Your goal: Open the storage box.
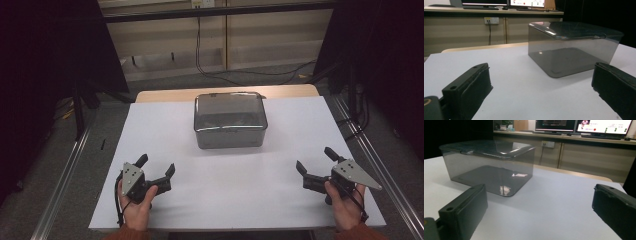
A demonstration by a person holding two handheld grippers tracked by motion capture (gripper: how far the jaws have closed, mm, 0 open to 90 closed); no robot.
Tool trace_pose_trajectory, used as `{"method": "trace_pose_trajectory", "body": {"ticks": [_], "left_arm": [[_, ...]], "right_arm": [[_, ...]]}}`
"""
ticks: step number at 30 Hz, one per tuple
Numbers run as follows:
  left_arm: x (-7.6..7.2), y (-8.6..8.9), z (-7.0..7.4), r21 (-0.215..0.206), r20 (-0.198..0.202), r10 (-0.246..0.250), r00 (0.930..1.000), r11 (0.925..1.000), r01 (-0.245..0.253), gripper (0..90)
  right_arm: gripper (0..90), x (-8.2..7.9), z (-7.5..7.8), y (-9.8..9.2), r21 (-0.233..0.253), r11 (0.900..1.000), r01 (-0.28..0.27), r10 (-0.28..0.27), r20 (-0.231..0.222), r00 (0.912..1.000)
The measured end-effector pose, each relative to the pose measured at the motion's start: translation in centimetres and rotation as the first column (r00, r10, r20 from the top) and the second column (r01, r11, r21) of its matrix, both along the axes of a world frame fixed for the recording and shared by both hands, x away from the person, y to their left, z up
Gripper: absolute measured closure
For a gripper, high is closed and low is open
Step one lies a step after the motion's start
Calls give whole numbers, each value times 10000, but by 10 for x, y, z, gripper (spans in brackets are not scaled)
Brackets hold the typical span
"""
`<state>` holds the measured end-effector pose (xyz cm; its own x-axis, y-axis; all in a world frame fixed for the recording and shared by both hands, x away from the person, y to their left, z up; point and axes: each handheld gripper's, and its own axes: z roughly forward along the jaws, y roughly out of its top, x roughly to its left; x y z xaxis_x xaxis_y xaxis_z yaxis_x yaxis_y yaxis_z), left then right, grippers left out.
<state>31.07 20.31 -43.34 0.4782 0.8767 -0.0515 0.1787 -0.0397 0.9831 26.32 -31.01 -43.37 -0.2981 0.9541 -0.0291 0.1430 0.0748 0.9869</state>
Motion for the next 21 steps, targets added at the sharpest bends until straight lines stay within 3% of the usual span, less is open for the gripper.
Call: {"method": "trace_pose_trajectory", "body": {"ticks": [6, 8, 14, 21], "left_arm": [[-4, -1, -1, 19, -207, -75, 9998, 10000, 75, 25], [-7, 0, 0, 6, -66, -64, 10000, 10000, 64, 27], [-2, 0, -3, -102, -320, 99, 9994, 9999, -102, 27], [-2, 0, -2, 2, -251, 8, 9997, 10000, -8, 28]], "right_arm": [[0, 5, 1, 3, 102, 9996, -275, 275, 26, 9996], [0, 8, -1, 5, 192, 9991, -391, 394, -127, 9991], [2, 12, -2, 9, 317, 9985, -436, 447, -333, 9984], [0, 12, -3, 16, 219, 9961, -851, 858, -340, 9957]]}}
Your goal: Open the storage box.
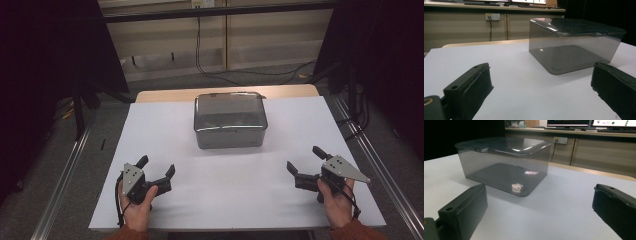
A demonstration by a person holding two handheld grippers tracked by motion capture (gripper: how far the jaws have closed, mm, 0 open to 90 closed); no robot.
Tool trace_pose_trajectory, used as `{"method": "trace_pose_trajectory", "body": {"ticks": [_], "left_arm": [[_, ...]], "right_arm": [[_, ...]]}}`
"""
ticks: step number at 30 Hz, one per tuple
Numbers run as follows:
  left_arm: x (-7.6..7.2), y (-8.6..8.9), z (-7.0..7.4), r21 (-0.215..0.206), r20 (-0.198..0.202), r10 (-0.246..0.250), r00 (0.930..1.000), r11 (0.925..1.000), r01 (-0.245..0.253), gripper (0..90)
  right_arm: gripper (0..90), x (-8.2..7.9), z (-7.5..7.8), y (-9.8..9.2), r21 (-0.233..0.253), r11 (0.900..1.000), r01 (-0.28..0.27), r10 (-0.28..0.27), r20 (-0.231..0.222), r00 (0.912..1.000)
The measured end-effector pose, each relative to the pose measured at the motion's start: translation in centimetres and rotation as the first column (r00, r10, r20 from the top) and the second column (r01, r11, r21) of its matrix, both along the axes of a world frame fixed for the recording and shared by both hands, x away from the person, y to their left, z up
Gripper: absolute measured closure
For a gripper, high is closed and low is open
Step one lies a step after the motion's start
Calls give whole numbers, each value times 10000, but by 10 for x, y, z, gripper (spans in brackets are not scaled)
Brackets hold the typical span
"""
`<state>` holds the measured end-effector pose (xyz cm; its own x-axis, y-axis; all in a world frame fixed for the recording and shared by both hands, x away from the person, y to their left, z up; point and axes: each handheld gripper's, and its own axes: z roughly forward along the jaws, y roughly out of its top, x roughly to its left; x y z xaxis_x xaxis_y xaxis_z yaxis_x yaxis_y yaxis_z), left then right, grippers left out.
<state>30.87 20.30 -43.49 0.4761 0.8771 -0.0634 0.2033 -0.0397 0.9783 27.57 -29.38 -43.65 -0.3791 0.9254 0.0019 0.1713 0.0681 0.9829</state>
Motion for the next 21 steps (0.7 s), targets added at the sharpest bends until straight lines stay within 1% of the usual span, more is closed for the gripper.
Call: {"method": "trace_pose_trajectory", "body": {"ticks": [2, 5, 6, 7, 8, 9, 11, 12, 13, 14, 16, 17, 18, 20, 21], "left_arm": [[-1, 0, 0, 72, -57, -3, 10000, 10000, 3, 28], [-1, 0, 0, -70, -212, -91, 9997, 9999, 90, 28], [-1, 1, 1, -85, -139, -85, 9999, 9999, 84, 28], [-1, 1, 1, 34, -28, -7, 10000, 10000, 7, 28], [-1, 1, 1, 49, -5, -2, 10000, 10000, 2, 28], [-1, 1, 1, -6, -43, -10, 10000, 10000, 10, 28], [-3, 0, 1, -32, -327, -42, 9995, 10000, 41, 34], [-4, 0, 1, -34, -384, -156, 9991, 9999, 155, 44], [-5, -1, 1, -36, -335, -199, 9992, 9998, 198, 46], [-5, -2, 1, 47, -263, -291, 9992, 9996, 293, 46], [-5, -3, 3, 27, -115, -356, 9993, 9994, 356, 46], [-5, -3, 4, 73, 9, -342, 9994, 9994, 342, 46], [-6, -3, 4, 118, 84, -320, 9995, 9994, 319, 46], [-4, -3, 3, 105, 23, -370, 9993, 9993, 370, 45], [-3, -4, 3, 105, -43, -374, 9993, 9992, 375, 46]], "right_arm": [[0, 1, 0, 2, 2, 9999, -121, 121, -15, 9999], [1, 4, 0, 4, 19, 9997, -245, 245, -20, 9997], [1, 4, 0, 5, -12, 9997, -259, 259, 4, 9997], [1, 4, 0, 6, 21, 9996, -289, 289, -31, 9996], [0, 5, 0, 6, 23, 9994, -354, 355, -42, 9994], [0, 5, 0, 8, -20, 9994, -332, 332, -20, 9994], [0, 5, 2, 10, -44, 9993, -367, 367, 47, 9993], [0, 5, 3, 10, -101, 9991, -405, 406, 116, 9991], [0, 5, 4, 11, -157, 9989, -434, 437, 160, 9989], [0, 5, 4, 13, -207, 9986, -492, 494, 106, 9987], [0, 6, 4, 15, -323, 9984, -474, 479, 141, 9988], [0, 5, 4, 16, -342, 9982, -497, 503, 171, 9986], [0, 5, 4, 16, -247, 9981, -567, 573, 229, 9981], [0, 5, 5, 18, -81, 9976, -683, 685, 270, 9973], [0, 5, 6, 19, -17, 9976, -687, 687, 214, 9974]]}}
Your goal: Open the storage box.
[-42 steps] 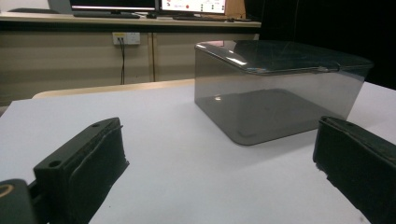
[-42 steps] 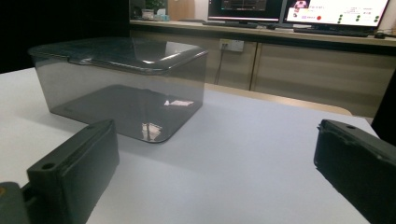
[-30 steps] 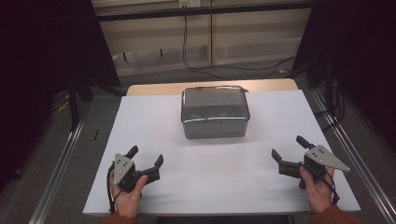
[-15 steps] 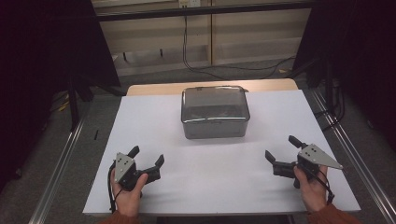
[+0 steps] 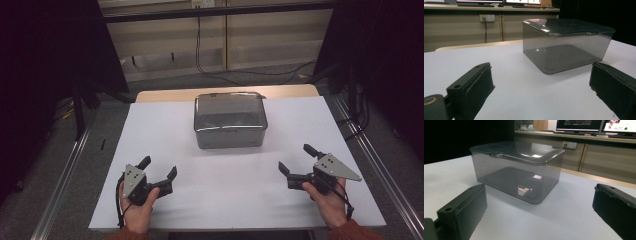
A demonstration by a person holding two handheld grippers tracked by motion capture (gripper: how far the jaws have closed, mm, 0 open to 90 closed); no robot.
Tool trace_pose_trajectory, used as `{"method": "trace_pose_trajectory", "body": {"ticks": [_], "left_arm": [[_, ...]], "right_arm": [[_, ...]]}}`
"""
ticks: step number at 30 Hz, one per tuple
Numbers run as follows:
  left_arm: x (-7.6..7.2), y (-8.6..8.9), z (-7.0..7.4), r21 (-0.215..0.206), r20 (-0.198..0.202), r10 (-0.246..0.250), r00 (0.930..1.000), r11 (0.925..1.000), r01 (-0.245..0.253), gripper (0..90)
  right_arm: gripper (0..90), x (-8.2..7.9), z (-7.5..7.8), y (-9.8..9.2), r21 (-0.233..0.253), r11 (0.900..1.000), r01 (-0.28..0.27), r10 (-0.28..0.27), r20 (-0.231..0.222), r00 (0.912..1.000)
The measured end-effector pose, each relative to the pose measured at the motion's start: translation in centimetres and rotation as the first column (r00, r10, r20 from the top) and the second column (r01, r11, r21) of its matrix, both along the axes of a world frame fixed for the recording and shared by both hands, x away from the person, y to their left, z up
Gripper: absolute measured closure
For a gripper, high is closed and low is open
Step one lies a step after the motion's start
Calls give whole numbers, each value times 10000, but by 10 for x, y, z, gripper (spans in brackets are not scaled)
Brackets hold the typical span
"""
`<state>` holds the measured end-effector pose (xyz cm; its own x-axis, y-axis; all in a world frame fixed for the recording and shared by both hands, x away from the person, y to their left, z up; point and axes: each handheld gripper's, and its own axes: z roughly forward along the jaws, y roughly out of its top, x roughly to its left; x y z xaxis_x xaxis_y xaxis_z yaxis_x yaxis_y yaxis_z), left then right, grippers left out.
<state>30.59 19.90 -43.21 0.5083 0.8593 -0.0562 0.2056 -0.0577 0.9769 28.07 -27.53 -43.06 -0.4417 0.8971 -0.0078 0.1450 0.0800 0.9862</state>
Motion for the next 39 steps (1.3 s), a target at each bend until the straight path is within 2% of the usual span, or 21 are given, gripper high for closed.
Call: {"method": "trace_pose_trajectory", "body": {"ticks": [6, 9, 19, 28, 35, 39], "left_arm": [[3, -3, -1, 63, 16, -64, 10000, 10000, 64, 46], [3, -2, -1, 76, -7, -76, 10000, 9999, 76, 46], [4, -3, -1, 4, 21, -37, 10000, 10000, 37, 45], [5, -4, -1, 11, 57, 46, 10000, 10000, -46, 45], [6, -4, -1, 65, 55, 42, 10000, 10000, -42, 45], [6, -3, -1, 63, 36, 9, 10000, 10000, -9, 45]], "right_arm": [[0, 10, 0, 10, -55, 9999, -86, 85, -187, 9998], [0, 14, 1, 17, 14, 9995, -326, 326, -170, 9993], [0, 24, 6, 40, 64, 9968, -793, 793, 14, 9969], [10, 35, 16, 54, -12, 9951, -987, 987, 425, 9942], [13, 42, 21, 63, -238, 9934, -1124, 1136, 583, 9918], [54, 51, 22, 71, -977, 9880, -1196, 1243, 429, 9913]]}}
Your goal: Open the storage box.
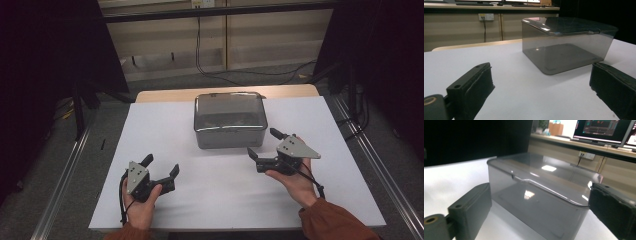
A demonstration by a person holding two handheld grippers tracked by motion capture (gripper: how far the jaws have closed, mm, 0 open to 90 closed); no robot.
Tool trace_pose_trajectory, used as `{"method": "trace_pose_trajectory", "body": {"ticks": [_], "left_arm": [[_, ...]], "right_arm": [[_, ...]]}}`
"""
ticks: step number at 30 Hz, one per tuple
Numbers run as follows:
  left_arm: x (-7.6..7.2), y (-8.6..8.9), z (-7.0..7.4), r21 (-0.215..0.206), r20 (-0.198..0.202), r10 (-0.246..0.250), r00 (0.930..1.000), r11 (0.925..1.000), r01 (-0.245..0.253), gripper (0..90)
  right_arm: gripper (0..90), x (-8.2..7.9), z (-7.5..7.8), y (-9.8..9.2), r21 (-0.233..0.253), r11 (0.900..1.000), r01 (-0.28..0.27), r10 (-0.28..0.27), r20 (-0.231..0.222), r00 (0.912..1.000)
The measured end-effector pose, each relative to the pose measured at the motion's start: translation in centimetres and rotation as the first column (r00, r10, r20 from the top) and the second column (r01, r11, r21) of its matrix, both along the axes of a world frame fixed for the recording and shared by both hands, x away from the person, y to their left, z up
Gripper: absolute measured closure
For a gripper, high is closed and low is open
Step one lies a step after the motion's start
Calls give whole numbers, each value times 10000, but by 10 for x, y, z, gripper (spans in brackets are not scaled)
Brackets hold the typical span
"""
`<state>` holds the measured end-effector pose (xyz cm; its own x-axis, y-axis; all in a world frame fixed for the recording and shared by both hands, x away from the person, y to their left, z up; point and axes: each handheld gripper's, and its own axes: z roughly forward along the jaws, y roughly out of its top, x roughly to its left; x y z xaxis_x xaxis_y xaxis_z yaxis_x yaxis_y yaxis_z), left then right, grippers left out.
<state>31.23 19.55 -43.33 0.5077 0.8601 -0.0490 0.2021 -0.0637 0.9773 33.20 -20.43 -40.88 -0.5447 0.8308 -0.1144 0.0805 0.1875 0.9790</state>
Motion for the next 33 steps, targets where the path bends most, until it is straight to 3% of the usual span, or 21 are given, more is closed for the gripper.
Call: {"method": "trace_pose_trajectory", "body": {"ticks": [6, 10, 16, 21, 25, 26, 30, 33], "left_arm": [[1, 2, -1, -85, -100, 87, 9999, 9999, -87, 44], [1, 2, 0, -61, -23, 83, 10000, 9999, -83, 44], [1, 4, 0, -136, -17, 102, 9999, 9999, -102, 44], [1, 4, 0, -114, -28, 93, 10000, 9999, -93, 44], [1, 4, 0, -71, -28, 113, 9999, 9999, -113, 44], [1, 4, 0, -71, -28, 113, 9999, 9999, -113, 44], [1, 4, 0, -59, -30, 118, 9999, 9999, -118, 44], [1, 4, 0, -79, -64, 118, 9999, 9999, -118, 44]], "right_arm": [[54, 9, 1, 9, -648, 9979, 41, -32, 140, 9999], [76, 13, 2, 14, -730, 9973, -111, 133, 302, 9995], [76, 20, 4, 28, -1603, 9868, -212, 317, 629, 9975], [80, 25, 3, 31, -1838, 9828, -188, 335, 772, 9965], [92, 27, 3, 36, -2748, 9615, -80, 431, 1220, 9916], [92, 27, 3, 36, -2748, 9615, -80, 431, 1220, 9916], [127, 29, 7, 44, -3854, 9227, 107, 669, 1873, 9800], [147, 30, 9, 50, -4637, 8856, 271, 934, 2349, 9675]]}}
